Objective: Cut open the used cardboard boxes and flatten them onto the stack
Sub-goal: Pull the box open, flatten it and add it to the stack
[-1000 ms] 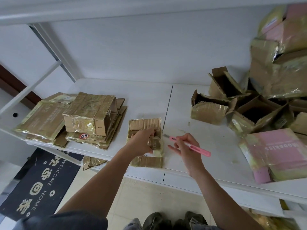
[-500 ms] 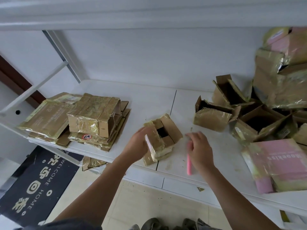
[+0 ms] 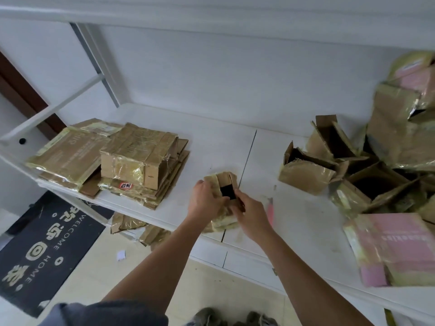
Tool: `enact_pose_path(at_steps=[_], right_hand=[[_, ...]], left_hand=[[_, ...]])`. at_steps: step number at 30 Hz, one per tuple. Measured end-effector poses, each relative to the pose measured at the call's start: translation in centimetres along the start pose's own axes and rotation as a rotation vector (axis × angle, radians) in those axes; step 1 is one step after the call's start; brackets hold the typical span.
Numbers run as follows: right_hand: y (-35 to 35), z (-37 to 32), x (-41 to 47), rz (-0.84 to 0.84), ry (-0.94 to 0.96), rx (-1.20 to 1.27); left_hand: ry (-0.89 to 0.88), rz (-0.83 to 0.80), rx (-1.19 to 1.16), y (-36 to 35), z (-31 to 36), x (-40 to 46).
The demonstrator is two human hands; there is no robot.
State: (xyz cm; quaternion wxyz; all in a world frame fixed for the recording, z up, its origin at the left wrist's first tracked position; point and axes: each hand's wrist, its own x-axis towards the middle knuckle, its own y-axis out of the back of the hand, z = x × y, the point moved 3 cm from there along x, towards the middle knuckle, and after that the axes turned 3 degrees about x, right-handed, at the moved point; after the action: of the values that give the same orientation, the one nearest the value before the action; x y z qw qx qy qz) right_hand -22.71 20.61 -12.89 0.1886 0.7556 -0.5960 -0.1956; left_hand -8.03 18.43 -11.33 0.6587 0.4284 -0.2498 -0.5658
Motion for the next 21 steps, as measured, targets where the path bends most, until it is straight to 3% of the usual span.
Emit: enact_pose_path(at_steps=[4, 10, 12, 15, 18, 21], right_hand=[[0.2, 0.6, 0.2, -0.014, -0.070, 0.085], [0.7, 1.3, 0.1, -0.027, -0.138, 0.252], [0.8, 0.9, 0.3, -0.031, -0.144, 0.236], [1.9, -0.4, 1.3, 0.043, -0.097, -0.217], [3.1, -2.5, 1.4, 0.223, -0.003, -0.610], [3.1, -3.7, 1.5, 0.242, 0.117, -0.616]], left_hand=[[0.087, -0.015, -0.059, -0.2, 1.2, 0.3], [0.282, -0.086, -0.536, 1.5, -1.5, 0.6], [0.276, -0.129, -0.596, 2.1, -2.4, 0.1], [0.112, -0.196, -0.543, 3.5, -1.7, -0.4], [-0.146, -0.212, -0.384, 5.4, 0.3, -0.8], [-0.322, -0.133, -0.293, 7.2, 1.9, -1.2]])
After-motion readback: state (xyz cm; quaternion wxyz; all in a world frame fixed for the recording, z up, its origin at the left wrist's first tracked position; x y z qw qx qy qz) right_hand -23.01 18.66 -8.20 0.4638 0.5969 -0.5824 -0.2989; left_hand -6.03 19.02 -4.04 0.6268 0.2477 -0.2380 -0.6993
